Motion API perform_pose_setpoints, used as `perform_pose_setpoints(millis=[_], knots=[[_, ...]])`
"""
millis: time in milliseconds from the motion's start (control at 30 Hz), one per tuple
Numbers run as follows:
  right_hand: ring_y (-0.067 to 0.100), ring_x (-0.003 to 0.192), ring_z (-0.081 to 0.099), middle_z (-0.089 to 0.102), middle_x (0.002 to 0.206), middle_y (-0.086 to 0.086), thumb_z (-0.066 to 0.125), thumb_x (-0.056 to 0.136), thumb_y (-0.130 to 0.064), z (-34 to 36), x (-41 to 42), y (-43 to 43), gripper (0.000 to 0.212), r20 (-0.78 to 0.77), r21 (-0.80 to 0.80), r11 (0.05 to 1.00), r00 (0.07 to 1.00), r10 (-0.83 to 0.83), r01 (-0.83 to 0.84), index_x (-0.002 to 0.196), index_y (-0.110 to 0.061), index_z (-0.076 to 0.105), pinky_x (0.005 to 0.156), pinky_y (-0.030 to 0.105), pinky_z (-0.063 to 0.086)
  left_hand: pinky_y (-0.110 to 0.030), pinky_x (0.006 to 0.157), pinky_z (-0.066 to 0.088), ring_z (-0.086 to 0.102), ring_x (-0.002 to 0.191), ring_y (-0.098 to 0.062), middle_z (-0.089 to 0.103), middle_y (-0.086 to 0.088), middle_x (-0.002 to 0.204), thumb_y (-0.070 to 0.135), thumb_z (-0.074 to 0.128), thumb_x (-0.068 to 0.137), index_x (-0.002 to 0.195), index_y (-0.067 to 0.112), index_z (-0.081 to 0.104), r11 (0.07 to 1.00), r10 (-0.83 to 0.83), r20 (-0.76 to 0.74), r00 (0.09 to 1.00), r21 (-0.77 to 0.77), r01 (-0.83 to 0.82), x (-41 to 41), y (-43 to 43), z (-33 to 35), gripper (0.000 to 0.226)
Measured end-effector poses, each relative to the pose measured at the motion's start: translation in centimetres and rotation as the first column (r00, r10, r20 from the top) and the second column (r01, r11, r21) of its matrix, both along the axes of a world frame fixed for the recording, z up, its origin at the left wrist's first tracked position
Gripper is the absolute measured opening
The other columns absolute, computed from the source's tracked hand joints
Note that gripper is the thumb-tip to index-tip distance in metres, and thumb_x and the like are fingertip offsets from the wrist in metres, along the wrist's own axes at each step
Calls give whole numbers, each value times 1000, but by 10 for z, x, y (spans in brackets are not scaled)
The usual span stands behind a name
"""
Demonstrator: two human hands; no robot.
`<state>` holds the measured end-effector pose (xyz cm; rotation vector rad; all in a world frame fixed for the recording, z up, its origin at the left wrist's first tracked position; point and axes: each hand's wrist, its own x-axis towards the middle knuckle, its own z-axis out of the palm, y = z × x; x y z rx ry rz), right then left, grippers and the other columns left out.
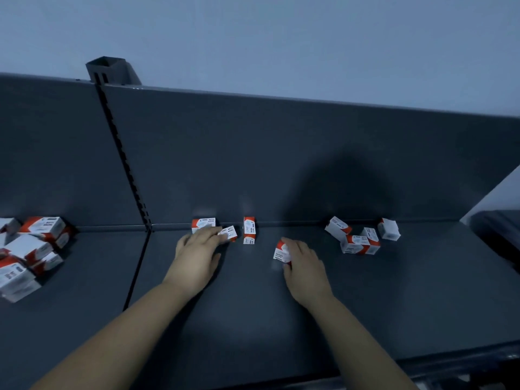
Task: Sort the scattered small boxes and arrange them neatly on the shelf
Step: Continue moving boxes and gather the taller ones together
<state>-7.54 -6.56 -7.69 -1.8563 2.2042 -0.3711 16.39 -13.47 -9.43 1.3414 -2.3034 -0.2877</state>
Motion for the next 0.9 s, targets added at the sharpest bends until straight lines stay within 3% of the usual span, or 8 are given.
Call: perform_pose_setpoints(millis=[100, 333, 400, 500, 667, 767, 833, 900], knots=[[21, 117, 47, 48, 132, -2, 48, 98, -20, -6, -9, -2, 45, 56, -63, 998, 998, 30, -27, 142, -29, 39, 98, 39, 39, -40, 85, 51, 57, 99, -19, 57, 7, 108, 11, 64, 88, 105, 19, 63, 998, -50, -54, 997, -49, 47, -3, 9, -6, 19], [12, 116, 49, 55, 128, -9, 59, 94, -15, -14, -25, 7, 47, 324, -149, 981, 931, 168, -125, 137, -29, 47, 102, 32, 43, -35, 97, 38, 45, 117, -24, 56, 5, 131, 28, 64, 92, 134, 23, 55, 989, 138, 27, 990, 45, -139, -13, 8, -8, 43], [7, 111, 56, 60, 122, -12, 62, 93, -15, -12, -27, 11, 45, 471, -156, 984, 869, 152, -88, 132, -32, 49, 99, 32, 47, -32, 94, 37, 47, 114, -18, 59, 10, 123, 35, 60, 94, 128, 27, 57, 985, 133, -10, 991, 113, -132, -19, 10, -5, 35], [3, 103, 63, 66, 111, -17, 65, 91, -13, -6, -29, 19, 39, 628, -209, 978, 763, 154, -25, 120, -36, 54, 91, 25, 51, -25, 82, 41, 56, 92, -2, 66, 14, 96, 39, 47, 100, 105, 30, 61, 940, 79, -234, 969, 341, 6, -30, 26, 5, 18], [8, 103, 66, 70, 108, -11, 64, 92, -5, 8, -27, 32, 27, 798, -251, 967, 556, 234, -48, 110, -25, 63, 89, 23, 52, -26, 71, 39, 53, 76, -4, 59, 11, 76, 43, 39, 100, 79, 20, 55, 968, -34, -180, 983, 240, 77, -44, 52, -7, 35], [7, 101, 66, 70, 106, -9, 68, 89, -10, 5, -18, 35, 27, 751, -162, 971, 616, 238, -178, 109, -28, 66, 90, 26, 53, -27, 73, 38, 50, 77, -7, 55, 12, 79, 56, 27, 91, 79, 24, 50, 979, -23, -163, 986, 195, 55, -46, 58, -17, 41], [5, 100, 64, 68, 106, -14, 68, 89, -18, -3, -10, 39, 26, 647, -143, 956, 706, 287, -257, 108, -35, 65, 89, 27, 52, -27, 76, 40, 54, 81, -5, 57, 13, 80, 57, 29, 90, 81, 27, 52, 969, 29, -294, 955, 242, 45, -44, 64, -11, 39], [4, 100, 64, 68, 105, -17, 68, 89, -17, -9, -6, 43, 26, 653, -170, 960, 704, 278, -222, 108, -34, 64, 89, 27, 52, -25, 81, 44, 58, 91, -7, 61, 12, 88, 59, 39, 89, 88, 29, 57, 946, 56, -447, 893, 310, 96, -39, 77, 1, 35]])
